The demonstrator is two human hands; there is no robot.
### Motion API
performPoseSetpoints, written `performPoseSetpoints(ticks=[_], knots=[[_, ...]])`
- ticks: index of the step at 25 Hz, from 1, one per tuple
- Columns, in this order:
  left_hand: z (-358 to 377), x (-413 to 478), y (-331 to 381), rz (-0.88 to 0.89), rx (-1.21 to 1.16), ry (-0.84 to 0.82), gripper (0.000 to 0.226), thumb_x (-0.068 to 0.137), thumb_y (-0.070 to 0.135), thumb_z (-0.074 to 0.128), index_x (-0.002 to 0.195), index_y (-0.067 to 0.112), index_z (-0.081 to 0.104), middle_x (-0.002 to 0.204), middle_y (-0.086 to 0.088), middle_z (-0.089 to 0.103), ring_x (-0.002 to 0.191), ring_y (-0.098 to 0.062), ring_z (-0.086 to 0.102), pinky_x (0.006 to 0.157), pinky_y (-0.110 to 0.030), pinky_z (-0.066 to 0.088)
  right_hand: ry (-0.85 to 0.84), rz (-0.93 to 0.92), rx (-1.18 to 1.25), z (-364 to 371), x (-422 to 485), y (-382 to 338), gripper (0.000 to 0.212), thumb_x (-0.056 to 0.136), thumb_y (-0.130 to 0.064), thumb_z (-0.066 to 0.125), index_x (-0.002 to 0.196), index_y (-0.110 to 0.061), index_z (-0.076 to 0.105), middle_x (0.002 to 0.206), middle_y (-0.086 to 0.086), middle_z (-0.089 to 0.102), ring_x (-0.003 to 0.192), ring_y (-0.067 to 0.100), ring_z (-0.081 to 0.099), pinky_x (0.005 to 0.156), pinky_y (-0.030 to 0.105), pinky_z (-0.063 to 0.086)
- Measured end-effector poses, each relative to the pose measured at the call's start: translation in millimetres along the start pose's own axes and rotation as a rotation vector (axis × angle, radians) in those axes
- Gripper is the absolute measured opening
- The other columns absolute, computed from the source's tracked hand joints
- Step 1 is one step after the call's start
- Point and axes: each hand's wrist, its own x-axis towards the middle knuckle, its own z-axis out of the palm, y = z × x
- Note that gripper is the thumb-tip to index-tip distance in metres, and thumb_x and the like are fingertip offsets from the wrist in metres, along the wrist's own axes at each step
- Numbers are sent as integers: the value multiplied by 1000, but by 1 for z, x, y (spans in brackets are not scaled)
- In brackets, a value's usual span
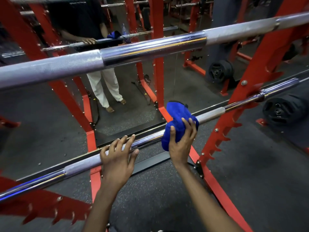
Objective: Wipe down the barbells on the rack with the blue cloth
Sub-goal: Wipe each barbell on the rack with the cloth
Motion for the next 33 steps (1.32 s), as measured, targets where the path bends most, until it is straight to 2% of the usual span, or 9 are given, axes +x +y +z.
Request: performPoseSetpoints(ticks=[5,7,10,13,15,17,23,29,33], knots=[[1,3,3,-44,-30,-9,52,98,57,32,136,36,60,127,7,67,116,-22,61,95,-45,32,198,639,549,28,-29,-24,53,91,-58,67,136,-39,47,151,4,49,138,20,50,119,50,38],[1,3,4,-50,-35,-5,52,97,56,32,135,36,61,124,8,68,112,-22,61,93,-46,33,94,960,871,33,-26,-27,68,84,-69,64,137,-27,55,143,10,60,125,26,62,115,53,43],[0,4,5,-63,-38,-17,49,98,54,32,133,37,62,121,8,68,110,-22,62,92,-46,35,-35,1012,1086,24,-2,-16,84,82,-73,59,140,-12,60,126,13,68,115,29,65,112,50,46],[-1,5,7,-87,-40,-58,48,97,51,32,131,36,63,122,8,68,111,-24,60,94,-49,36,45,1108,1130,-2,44,9,55,92,-62,58,116,-14,68,101,5,73,91,20,69,91,35,56],[0,9,12,-90,-68,-91,50,96,47,30,132,31,62,127,5,67,114,-27,60,96,-50,36,174,1021,937,-15,61,23,41,96,-46,66,117,-11,65,110,9,72,92,23,71,84,38,58],[0,18,25,-30,-94,-131,56,97,45,26,139,26,57,134,3,64,120,-25,59,98,-48,37,285,773,513,-27,59,20,45,93,-29,75,128,-6,58,127,12,66,112,27,66,101,46,53],[-2,59,59,266,-30,-285,57,106,52,16,160,34,22,148,0,53,114,-29,64,88,-41,49,-178,-267,-194,-23,34,7,44,94,-42,65,132,-20,66,142,-3,56,139,23,49,117,37,36],[7,81,56,391,-159,-293,59,104,61,23,157,36,28,132,5,64,116,-24,62,87,-42,52,-184,-147,-315,-34,116,29,54,85,-33,58,139,-31,62,146,2,59,138,25,51,118,39,38],[11,77,59,411,-179,-190,58,103,59,25,156,36,33,140,8,59,122,-19,58,91,-37,51,-261,-307,-285,-37,105,30,24,91,-34,62,110,-34,77,130,-2,69,127,26,60,111,47,42]])
